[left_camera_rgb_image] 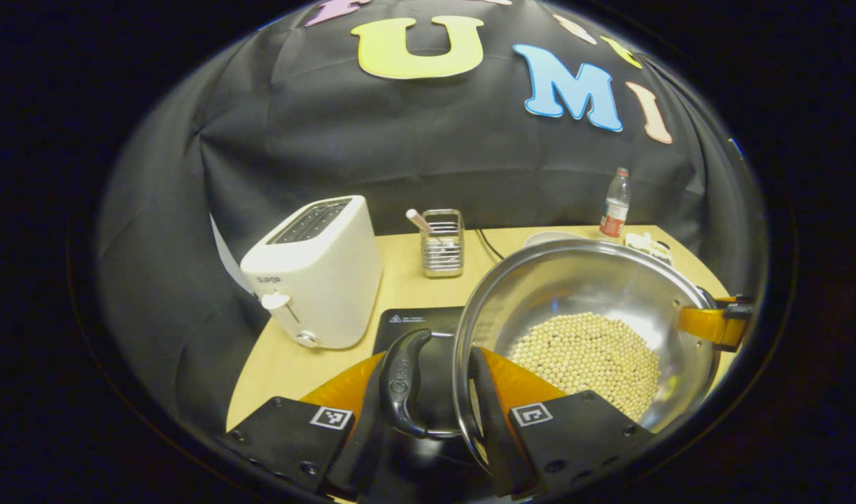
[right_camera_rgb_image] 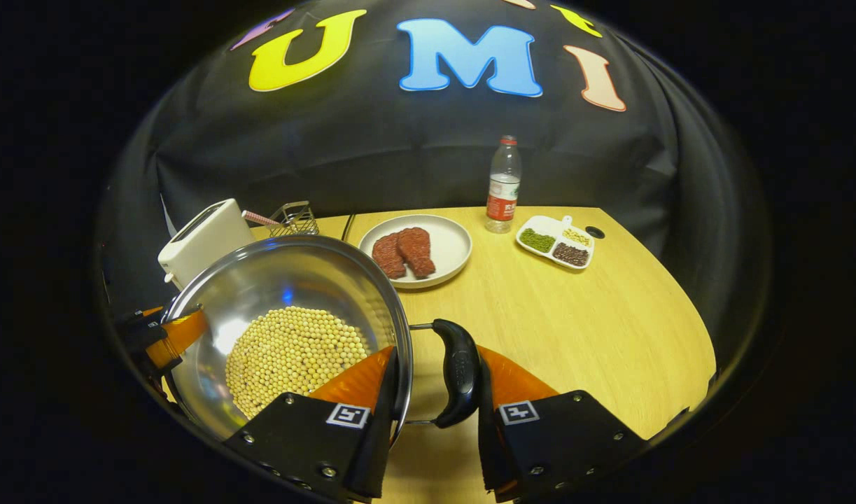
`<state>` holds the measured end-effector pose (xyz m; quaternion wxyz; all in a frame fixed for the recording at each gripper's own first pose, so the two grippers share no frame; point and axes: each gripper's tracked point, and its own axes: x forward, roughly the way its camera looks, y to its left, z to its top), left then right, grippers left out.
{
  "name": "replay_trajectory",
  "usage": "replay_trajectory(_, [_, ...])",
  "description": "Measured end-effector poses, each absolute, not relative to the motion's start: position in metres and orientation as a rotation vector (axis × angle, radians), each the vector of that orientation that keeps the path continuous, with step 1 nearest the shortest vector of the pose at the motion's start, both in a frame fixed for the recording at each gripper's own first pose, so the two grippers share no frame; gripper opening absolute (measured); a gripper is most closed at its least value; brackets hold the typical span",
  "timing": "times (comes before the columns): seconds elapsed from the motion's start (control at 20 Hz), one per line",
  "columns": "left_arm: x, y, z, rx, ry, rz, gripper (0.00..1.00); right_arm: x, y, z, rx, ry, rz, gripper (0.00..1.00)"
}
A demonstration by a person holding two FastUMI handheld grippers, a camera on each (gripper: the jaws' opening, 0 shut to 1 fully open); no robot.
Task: First push the handle of the pot to place it horizontally, then grasp the pot with both hands and set it on the induction cooktop.
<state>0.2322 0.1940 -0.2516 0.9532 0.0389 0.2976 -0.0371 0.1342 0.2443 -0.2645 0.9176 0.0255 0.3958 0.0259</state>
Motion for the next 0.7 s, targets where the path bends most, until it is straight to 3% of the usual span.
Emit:
replay_trajectory(0.4, [0.230,0.249,-0.269,0.056,0.646,-0.003,0.69,0.139,0.298,-0.275,0.044,0.802,0.091,0.52])
replay_trajectory(0.45, [0.231,0.253,-0.271,0.065,0.651,0.002,0.73,0.138,0.301,-0.275,0.051,0.805,0.095,0.52])
replay_trajectory(0.6, [0.229,0.254,-0.273,0.040,0.644,0.009,0.68,0.141,0.303,-0.276,0.048,0.793,0.104,0.53])
replay_trajectory(0.65, [0.228,0.255,-0.274,0.021,0.642,0.032,0.70,0.139,0.305,-0.270,0.061,0.785,0.126,0.62])
replay_trajectory(0.7, [0.224,0.260,-0.268,0.004,0.622,0.075,0.72,0.140,0.304,-0.263,0.072,0.752,0.127,0.54])
